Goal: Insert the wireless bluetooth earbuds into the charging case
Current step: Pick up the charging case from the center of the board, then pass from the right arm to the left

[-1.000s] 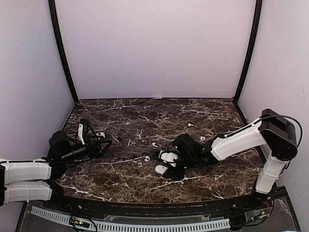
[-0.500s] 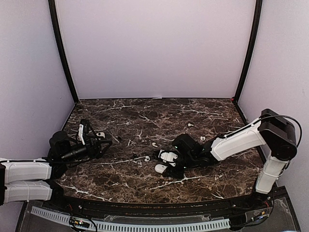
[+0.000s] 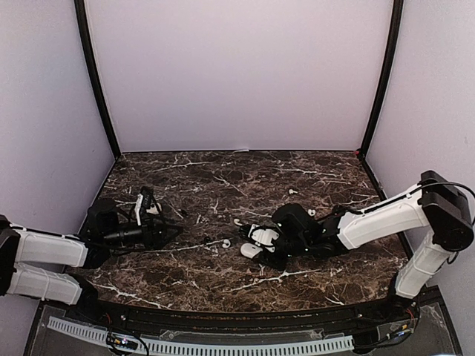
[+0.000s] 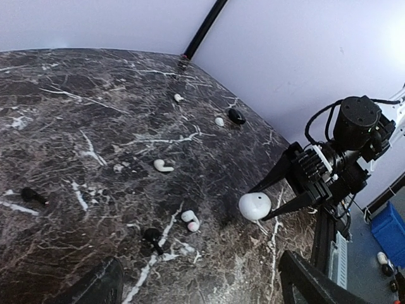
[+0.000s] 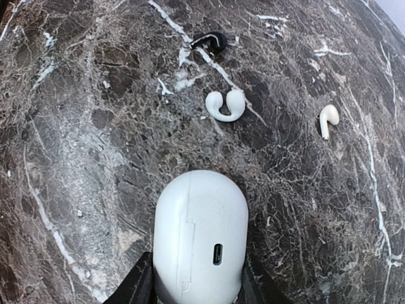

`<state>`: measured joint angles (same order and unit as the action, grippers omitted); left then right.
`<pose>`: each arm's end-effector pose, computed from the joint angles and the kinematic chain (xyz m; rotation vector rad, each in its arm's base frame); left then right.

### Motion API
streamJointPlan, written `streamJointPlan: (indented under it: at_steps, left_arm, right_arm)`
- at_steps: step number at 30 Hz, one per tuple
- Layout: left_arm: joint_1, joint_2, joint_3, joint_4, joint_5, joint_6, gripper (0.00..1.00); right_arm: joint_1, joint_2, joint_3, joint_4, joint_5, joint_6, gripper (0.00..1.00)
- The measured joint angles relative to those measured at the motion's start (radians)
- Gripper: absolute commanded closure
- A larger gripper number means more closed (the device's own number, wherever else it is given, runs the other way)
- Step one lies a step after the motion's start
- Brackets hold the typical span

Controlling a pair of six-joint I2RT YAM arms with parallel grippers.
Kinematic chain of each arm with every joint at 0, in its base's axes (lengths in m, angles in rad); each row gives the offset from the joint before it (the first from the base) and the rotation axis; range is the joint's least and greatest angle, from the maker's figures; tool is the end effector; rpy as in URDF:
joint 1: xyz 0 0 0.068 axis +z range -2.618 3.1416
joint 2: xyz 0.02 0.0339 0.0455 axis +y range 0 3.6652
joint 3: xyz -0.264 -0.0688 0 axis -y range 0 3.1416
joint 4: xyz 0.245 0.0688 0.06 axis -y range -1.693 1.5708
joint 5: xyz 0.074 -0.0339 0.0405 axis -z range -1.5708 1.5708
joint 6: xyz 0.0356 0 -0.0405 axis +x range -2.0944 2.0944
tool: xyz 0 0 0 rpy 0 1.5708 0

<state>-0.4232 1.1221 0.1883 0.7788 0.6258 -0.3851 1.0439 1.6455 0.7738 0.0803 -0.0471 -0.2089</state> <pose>0.1748 -0.1016 0.1742 0.5226 1.7563 -1.1197 0.1596 0.2777 0.1499 -1.4311 1.9379 0.4530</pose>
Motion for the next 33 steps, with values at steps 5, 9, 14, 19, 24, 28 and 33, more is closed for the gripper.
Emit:
streamJointPlan:
  at_steps: [5,9,14,19,24,28,33]
  left_arm:
    - [-0.086,0.095,0.077,-0.029,0.052,0.001,0.18]
    - [-0.168,0.148,0.162,-0.064,0.072,-0.019,0.19]
    - [-0.237,0.189,0.192,-0.058,0.097,-0.106,0.32]
    - [-0.283,0.277,0.259,-0.079,0.162,-0.181,0.36]
    - [-0.326,0.326,0.333,-0.117,0.213,-0.201,0.35]
    - [-0.348,0.366,0.359,-0.136,0.239,-0.206,0.4]
    - [-0.354,0.417,0.386,-0.158,0.241,-0.214,0.4]
  right_arm:
    - [0.058,-0.065,-0.003,0.001,0.087,-0.032,0.64]
    - [0.105,-0.092,0.002,0.002,0.159,-0.058,0.64]
    - [0.174,-0.093,0.018,0.002,0.249,-0.092,0.65]
    - [0.235,-0.077,0.053,0.012,0.319,-0.122,0.65]
    - [0.264,-0.066,0.061,0.034,0.346,-0.142,0.65]
    - [0.272,-0.061,0.068,0.035,0.356,-0.153,0.65]
    - [0.277,-0.04,0.068,0.019,0.369,-0.161,0.65]
